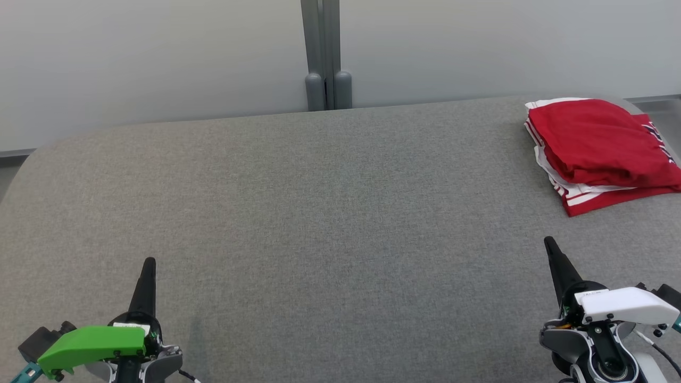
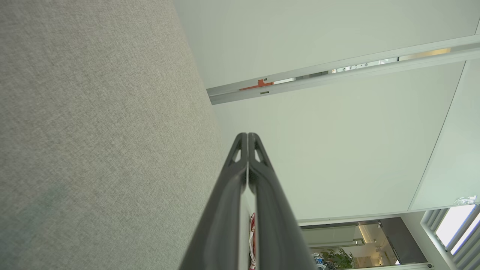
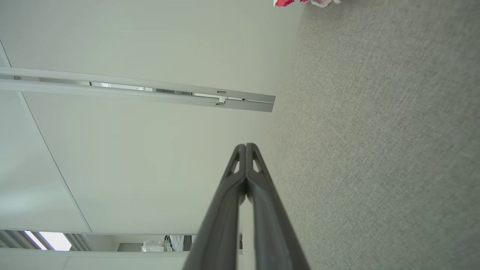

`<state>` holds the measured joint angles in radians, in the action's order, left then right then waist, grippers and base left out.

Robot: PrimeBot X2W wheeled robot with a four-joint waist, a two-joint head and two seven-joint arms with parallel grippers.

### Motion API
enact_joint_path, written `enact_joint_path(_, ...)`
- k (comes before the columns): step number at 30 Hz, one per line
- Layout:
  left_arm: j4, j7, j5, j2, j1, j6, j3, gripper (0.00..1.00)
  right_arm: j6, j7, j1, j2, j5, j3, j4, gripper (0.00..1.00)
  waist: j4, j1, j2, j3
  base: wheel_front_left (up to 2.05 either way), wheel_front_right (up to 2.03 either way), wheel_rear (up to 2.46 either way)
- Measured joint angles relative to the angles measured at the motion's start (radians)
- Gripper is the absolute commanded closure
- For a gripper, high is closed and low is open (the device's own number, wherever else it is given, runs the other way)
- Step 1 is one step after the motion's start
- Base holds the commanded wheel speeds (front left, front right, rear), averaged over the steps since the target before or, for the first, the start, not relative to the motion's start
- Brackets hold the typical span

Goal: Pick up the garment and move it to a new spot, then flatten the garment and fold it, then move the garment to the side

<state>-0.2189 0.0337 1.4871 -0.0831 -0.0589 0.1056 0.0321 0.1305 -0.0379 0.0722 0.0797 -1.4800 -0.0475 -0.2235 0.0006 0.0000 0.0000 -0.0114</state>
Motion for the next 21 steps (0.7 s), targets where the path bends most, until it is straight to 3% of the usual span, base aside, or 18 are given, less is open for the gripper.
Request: enact_joint_path(21,-0.021,0.041,0.145,0.002,-0.036,0.022,0.034,1.00,0.000,-0.041,0.025,-0.003,-0.147,-0.027,-0.017,1.00,-0.001,0.0000,0.0000,0.013,0.00,0.00,0.00)
